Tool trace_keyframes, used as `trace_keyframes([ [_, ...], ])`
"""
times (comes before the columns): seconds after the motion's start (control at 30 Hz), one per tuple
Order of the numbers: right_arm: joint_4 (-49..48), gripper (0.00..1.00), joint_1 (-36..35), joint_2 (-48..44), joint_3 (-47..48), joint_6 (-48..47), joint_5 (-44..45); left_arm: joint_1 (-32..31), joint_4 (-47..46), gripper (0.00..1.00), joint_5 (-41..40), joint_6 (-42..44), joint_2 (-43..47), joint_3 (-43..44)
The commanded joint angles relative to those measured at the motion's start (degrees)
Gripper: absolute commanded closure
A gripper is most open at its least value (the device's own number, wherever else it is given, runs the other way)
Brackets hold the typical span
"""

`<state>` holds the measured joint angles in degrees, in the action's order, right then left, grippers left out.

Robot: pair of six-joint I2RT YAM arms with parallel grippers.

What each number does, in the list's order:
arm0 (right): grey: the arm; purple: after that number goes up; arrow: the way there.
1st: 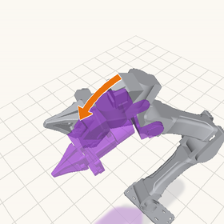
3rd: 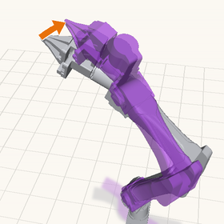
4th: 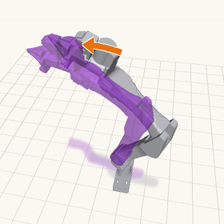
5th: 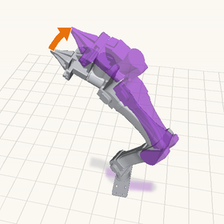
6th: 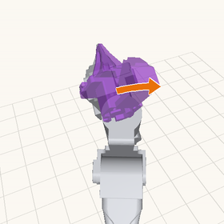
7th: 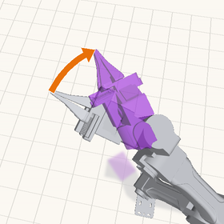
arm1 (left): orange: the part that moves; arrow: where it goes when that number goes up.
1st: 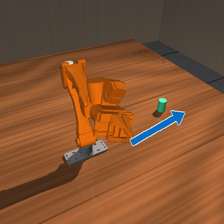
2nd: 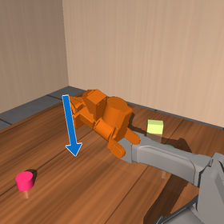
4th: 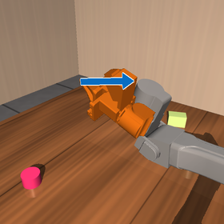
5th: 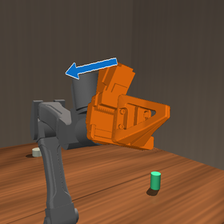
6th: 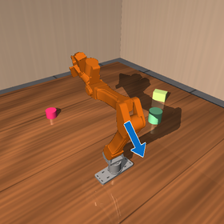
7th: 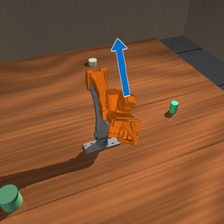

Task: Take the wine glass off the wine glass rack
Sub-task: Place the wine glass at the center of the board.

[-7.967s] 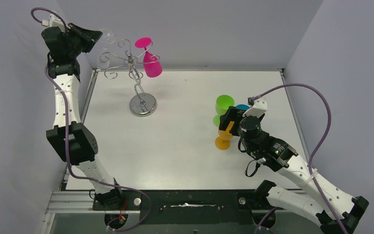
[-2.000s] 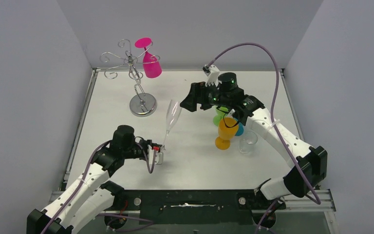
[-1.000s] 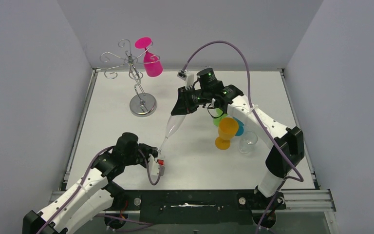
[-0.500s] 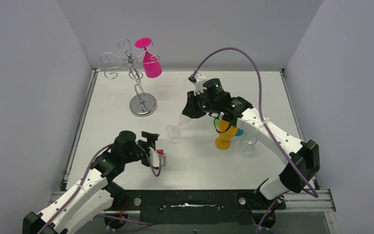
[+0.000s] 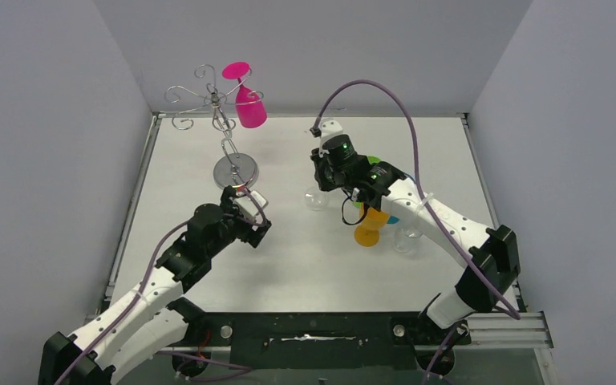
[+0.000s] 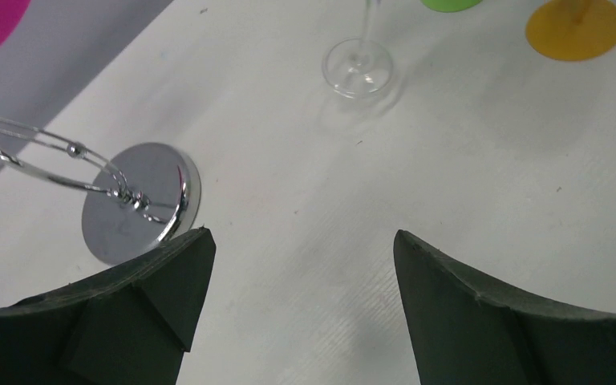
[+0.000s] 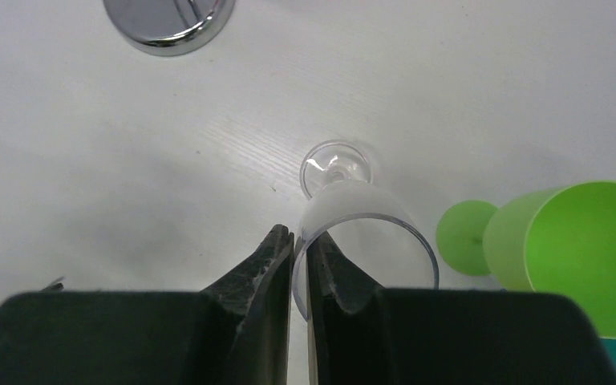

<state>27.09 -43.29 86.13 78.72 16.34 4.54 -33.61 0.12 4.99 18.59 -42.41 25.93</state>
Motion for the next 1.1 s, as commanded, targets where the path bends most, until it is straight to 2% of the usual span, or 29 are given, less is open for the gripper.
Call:
trace_keyframes([
  [0.0, 1.98, 1.00, -0.88, 2.74, 5.47, -2.47, 6.32, 0.11, 4.91, 0.17, -14.25, -15.26, -7.35, 10.54],
  [0.1, 3.50, 1.00, -1.03, 4.08, 6.73, -2.92, 6.29, 0.19, 13.92, 0.17, -18.60, -15.58, -12.59, 18.24],
  [0.23, 6.65, 1.00, -1.07, 6.02, 9.04, -2.88, 7.41, 0.10, 19.97, 0.17, -16.95, -15.13, -15.64, 24.27],
  [0.4, 10.69, 1.00, -0.53, 8.41, 12.10, -1.53, 9.31, 0.17, 16.46, 0.17, -12.62, -17.62, -12.60, 22.79],
  [0.6, 12.16, 0.99, 1.00, 9.48, 13.04, -0.48, 7.48, 0.21, 12.65, 0.16, -11.80, -21.66, -8.83, 20.98],
  [0.73, 12.85, 0.91, 3.02, 10.28, 13.37, 0.80, 3.18, 0.22, 13.40, 0.16, -9.68, -21.99, -8.35, 21.70],
  [1.07, 13.87, 0.83, 4.39, 11.27, 15.26, 1.09, 0.74, 0.21, 12.47, 0.16, -6.97, -23.10, -5.87, 24.57],
])
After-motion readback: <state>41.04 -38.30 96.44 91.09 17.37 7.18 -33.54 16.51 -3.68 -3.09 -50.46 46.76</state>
